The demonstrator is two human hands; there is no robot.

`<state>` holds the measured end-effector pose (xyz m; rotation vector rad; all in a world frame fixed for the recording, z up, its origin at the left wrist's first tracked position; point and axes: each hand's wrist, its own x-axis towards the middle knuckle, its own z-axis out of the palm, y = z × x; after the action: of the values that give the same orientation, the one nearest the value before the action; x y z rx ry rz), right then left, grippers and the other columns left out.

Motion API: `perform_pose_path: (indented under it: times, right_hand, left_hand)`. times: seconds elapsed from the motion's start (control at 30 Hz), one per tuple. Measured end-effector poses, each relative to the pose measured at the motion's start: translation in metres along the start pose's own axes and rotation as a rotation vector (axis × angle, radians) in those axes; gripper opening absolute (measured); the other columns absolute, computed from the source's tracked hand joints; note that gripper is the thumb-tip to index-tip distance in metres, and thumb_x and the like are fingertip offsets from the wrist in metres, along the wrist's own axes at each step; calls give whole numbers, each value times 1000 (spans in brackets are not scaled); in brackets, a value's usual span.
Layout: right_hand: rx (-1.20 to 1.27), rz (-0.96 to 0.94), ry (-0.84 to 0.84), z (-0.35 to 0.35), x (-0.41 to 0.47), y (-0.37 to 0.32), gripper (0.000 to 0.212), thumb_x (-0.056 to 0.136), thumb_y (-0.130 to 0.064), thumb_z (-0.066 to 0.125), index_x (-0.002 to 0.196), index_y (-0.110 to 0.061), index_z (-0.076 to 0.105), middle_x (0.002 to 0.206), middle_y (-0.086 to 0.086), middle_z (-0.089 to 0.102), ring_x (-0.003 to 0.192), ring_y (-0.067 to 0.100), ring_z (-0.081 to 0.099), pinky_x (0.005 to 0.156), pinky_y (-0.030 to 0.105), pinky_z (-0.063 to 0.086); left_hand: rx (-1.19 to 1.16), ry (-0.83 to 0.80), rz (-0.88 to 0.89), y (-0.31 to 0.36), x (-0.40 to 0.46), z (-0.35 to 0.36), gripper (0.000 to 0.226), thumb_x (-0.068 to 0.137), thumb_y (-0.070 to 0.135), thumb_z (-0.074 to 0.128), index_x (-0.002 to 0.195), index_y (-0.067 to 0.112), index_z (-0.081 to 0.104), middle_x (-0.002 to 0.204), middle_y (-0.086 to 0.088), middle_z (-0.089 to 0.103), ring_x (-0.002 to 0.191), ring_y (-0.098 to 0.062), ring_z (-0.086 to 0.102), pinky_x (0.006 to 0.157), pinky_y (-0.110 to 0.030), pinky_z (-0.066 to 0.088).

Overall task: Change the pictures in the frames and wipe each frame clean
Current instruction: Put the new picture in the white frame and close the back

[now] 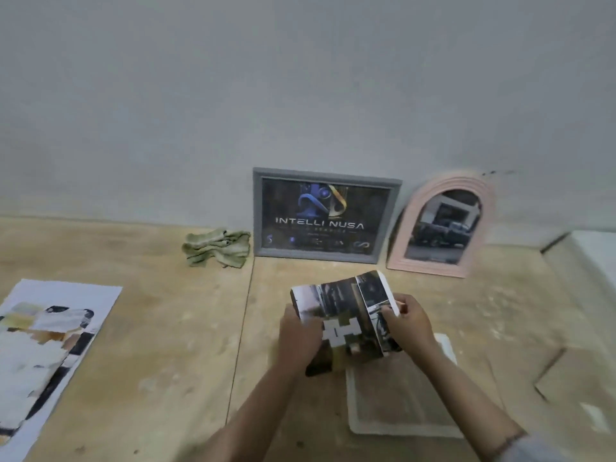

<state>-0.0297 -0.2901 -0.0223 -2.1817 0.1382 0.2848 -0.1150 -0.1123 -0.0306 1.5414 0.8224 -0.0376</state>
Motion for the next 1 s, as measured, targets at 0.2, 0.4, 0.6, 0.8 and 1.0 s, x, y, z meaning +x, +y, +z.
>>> perform_pose_path:
  times: [0.2,0.4,0.6,0.8,1.0]
  right_hand:
    - [12,179,159,-45,-37,58,24,87,-14,60,111,-14,56,96,5,67,79,19,64,67,31,50]
    - [-194,233,163,-51,-62,82,52,84,-27,60,131,-7,48,127,16,46,109,28,54,94,29,41]
    - [-435,196,180,-46,-75,95,54,86,-20,60,136,-8,43,129,19,38,122,35,36,99,36,36]
    - [-643,159,129,-38,-73,106,58,89,-36,53,140,-16,36,147,13,26,128,33,29,100,43,36]
    - [-872,17,61,-35,-75,127,56,91,-43,47,141,-19,41,149,10,35,128,34,39,103,51,32]
  left_hand:
    - [372,-228,-5,-106,66,65,33,61,53,55,65,22,67,63,2,67,59,-18,68,56,-47,59]
    - [814,-279,304,-15,-43,55,48,84,52,49,110,14,59,96,-4,64,76,-10,59,70,-31,49]
    - [720,-517,248,-39,-57,71,91,86,34,48,151,10,-10,153,-10,-33,136,-33,35,95,-30,45]
    - [919,-528,360,-59,-53,75,89,85,34,52,150,4,-1,152,-16,-33,145,-40,-12,117,-43,21]
    - [1130,-519,394,-60,-56,80,82,92,34,48,152,9,-3,155,-18,-26,146,-34,-17,119,-41,3]
